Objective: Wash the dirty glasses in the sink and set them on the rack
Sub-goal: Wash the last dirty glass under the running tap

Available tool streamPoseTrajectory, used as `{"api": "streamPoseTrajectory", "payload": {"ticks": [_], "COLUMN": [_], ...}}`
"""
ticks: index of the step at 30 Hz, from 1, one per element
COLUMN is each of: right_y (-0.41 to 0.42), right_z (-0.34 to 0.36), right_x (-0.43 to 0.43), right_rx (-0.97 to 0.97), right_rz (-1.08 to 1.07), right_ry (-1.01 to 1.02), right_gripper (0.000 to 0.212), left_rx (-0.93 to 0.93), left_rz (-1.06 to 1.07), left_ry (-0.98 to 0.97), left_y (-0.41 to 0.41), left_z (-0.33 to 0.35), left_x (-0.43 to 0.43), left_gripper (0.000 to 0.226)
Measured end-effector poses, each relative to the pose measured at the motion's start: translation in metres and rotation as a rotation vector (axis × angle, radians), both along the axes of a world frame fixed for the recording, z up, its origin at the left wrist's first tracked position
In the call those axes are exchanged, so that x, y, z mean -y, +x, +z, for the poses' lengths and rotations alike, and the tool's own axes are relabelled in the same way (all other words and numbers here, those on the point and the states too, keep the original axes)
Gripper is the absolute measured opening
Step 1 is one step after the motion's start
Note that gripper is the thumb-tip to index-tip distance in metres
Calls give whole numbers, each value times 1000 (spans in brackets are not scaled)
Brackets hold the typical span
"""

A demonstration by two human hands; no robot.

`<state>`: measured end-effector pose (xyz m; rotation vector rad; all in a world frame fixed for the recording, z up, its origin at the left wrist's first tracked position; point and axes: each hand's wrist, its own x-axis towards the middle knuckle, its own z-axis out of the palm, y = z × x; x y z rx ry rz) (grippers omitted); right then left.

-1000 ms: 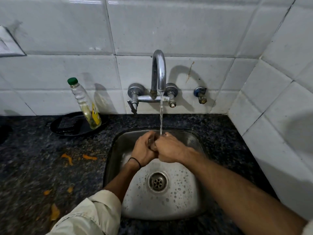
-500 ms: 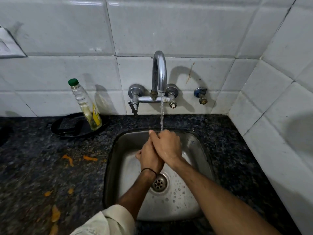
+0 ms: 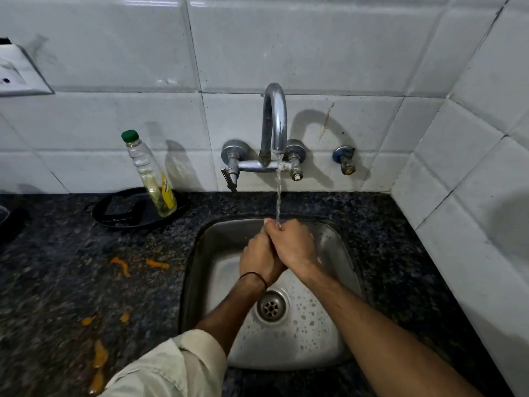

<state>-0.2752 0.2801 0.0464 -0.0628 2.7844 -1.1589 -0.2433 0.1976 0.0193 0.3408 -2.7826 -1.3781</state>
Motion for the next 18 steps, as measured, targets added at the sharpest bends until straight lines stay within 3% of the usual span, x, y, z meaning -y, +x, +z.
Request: {"api": "streamPoseTrajectory", "payload": {"ticks": [4, 8, 10, 13, 14, 18], "right_y": [-4, -8, -8, -11, -11, -18], "right_z": [3, 16, 16, 13, 13, 29], "right_x": [-9, -23, -17, -1, 2, -8], "right_rx": [-103, 33, 51, 49, 47, -59], "right_rz": [85, 339, 261, 59, 55, 273], "right_ry": [33, -141, -105, 19, 69, 179], "right_gripper": [48, 45, 44, 42, 42, 45], "left_rx": [42, 182, 174, 35, -4, 75], "left_rz": [-124, -401, -344, -49, -7, -164], "left_ry": [294, 648, 548, 52, 18, 471], "left_y": [-2, -2, -2, -6, -4, -4], "left_z": [-7, 1, 5, 3, 3, 3], "left_x": [5, 30, 25, 5, 1, 16], "left_gripper": [46, 26, 20, 48, 55, 47]}}
